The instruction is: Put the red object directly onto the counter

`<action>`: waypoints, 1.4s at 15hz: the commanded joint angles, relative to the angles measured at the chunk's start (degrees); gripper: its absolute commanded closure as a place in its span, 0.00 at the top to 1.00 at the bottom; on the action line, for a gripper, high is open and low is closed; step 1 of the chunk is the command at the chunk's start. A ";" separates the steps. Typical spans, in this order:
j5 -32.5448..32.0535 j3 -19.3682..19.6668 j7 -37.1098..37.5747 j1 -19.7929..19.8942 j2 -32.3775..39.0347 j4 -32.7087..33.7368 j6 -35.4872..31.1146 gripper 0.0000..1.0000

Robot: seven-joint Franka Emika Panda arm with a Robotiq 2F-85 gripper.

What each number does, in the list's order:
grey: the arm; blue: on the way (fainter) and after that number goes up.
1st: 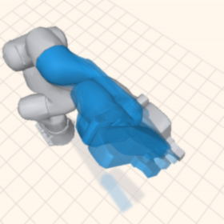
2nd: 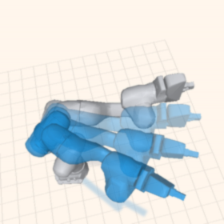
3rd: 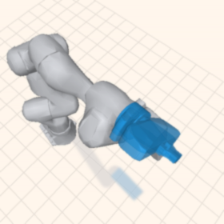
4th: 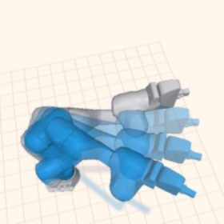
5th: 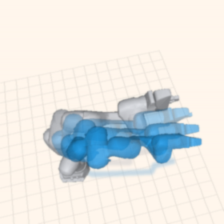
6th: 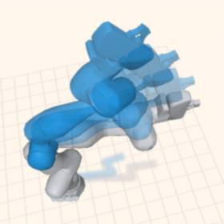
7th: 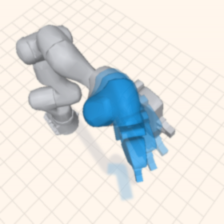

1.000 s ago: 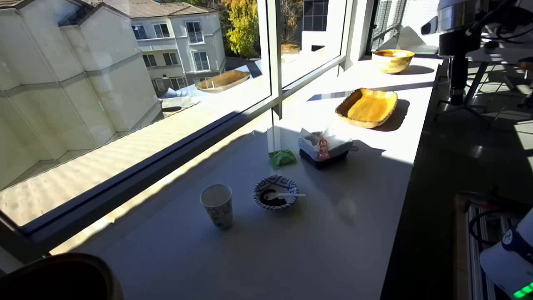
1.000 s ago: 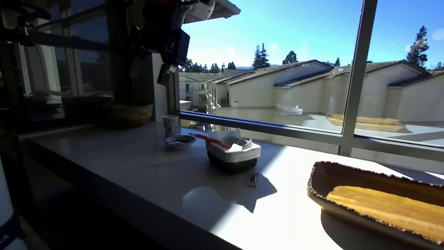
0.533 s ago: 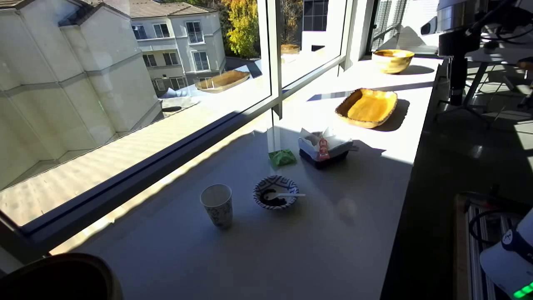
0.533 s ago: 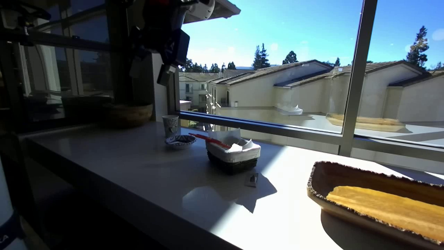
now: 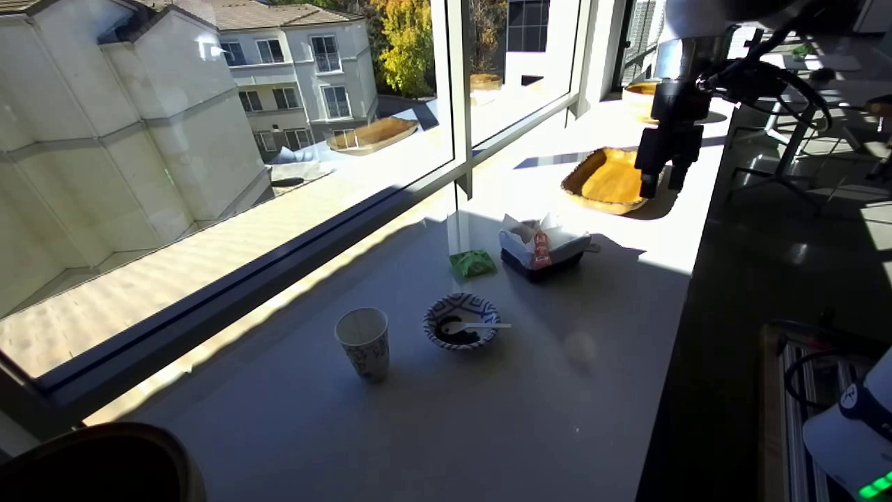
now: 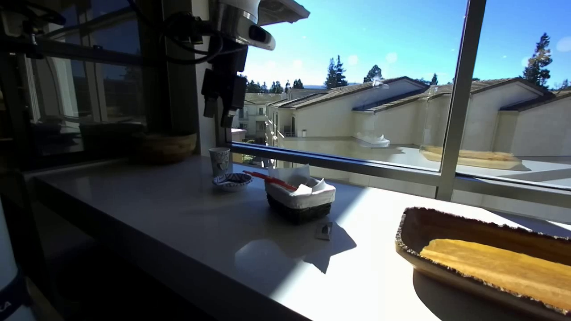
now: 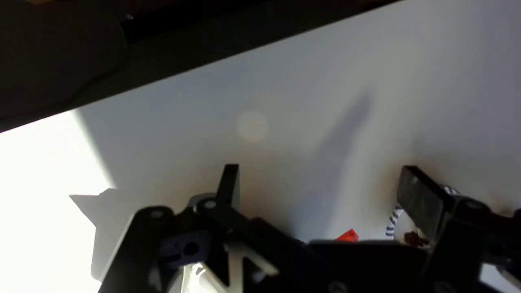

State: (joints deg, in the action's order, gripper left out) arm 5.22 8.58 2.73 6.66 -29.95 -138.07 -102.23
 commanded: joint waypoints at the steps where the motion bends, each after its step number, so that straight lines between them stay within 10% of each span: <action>1: 4.61 -1.21 7.90 1.18 8.30 2.23 -9.44 1.00; 18: 18.51 -0.05 28.66 1.92 35.83 14.90 -28.84 1.00; 21: 18.13 0.22 29.19 2.01 38.35 16.67 -28.36 0.66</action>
State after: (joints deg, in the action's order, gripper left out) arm 22.49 8.60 30.75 8.81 5.37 -123.66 -130.12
